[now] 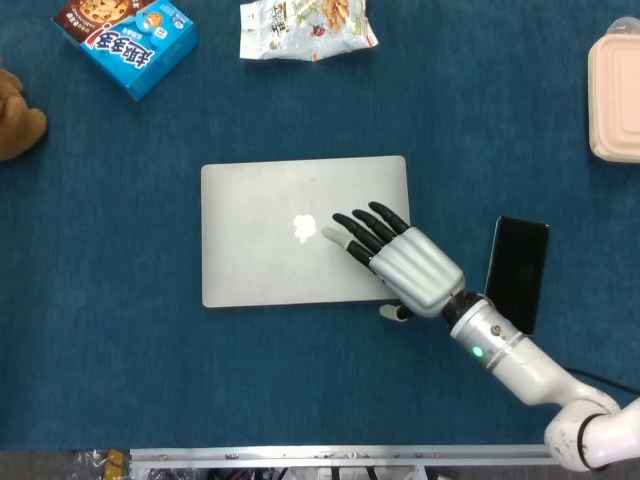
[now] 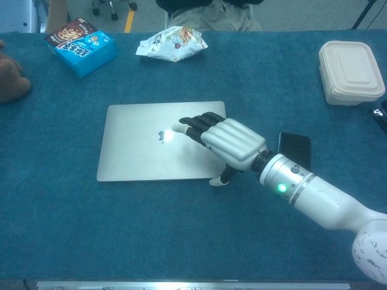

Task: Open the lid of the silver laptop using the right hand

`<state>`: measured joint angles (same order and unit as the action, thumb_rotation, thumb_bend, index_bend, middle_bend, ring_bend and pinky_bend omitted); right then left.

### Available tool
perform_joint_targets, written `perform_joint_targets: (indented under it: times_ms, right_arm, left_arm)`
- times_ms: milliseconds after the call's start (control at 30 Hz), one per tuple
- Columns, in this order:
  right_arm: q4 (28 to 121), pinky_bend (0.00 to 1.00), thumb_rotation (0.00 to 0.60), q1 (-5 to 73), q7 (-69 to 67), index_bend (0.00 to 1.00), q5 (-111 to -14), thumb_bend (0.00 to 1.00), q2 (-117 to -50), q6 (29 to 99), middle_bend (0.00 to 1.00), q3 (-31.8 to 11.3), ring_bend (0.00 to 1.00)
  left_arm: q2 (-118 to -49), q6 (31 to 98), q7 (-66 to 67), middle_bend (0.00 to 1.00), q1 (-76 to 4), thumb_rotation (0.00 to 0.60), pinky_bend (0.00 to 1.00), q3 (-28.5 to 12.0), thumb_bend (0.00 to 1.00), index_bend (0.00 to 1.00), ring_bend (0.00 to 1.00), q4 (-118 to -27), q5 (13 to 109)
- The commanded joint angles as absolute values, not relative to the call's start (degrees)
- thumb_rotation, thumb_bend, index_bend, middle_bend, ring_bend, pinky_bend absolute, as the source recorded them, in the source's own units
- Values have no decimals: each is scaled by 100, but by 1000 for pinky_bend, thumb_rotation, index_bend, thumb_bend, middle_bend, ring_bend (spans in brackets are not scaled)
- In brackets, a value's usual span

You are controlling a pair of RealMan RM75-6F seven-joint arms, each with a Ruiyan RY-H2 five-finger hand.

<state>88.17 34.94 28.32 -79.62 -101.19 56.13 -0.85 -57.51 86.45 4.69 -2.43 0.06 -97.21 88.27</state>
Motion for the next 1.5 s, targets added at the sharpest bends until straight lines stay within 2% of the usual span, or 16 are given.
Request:
perform_joint_targets:
  times_ms: [33, 467, 833, 1500]
  right_arm:
    - [8780, 13, 600, 3521, 2823, 0, -7945, 50, -10215, 5592, 0, -120, 0]
    - [8441, 13, 600, 3823, 3193, 0, -7714, 131, -10884, 5353, 0, -388, 0]
    - [7960, 14, 600, 4050, 3437, 0, -7467, 134, -11391, 5220, 0, -569, 0]
    - [7407, 14, 600, 4299, 3518, 0, -7331, 142, -11882, 5190, 0, -720, 0]
  left_arm:
    - [-5742, 8665, 450, 276, -231, 600, 183, 5, 342, 287, 226, -9715, 8825]
    - [-5721, 8755, 332, 276, -188, 600, 183, 26, 343, 287, 226, -9663, 8910]
    - [-5669, 8755, 234, 276, -214, 600, 183, 51, 342, 287, 226, -9636, 9033]
    - [-5664, 8793, -19, 276, -179, 600, 183, 51, 342, 287, 226, -9440, 9002]
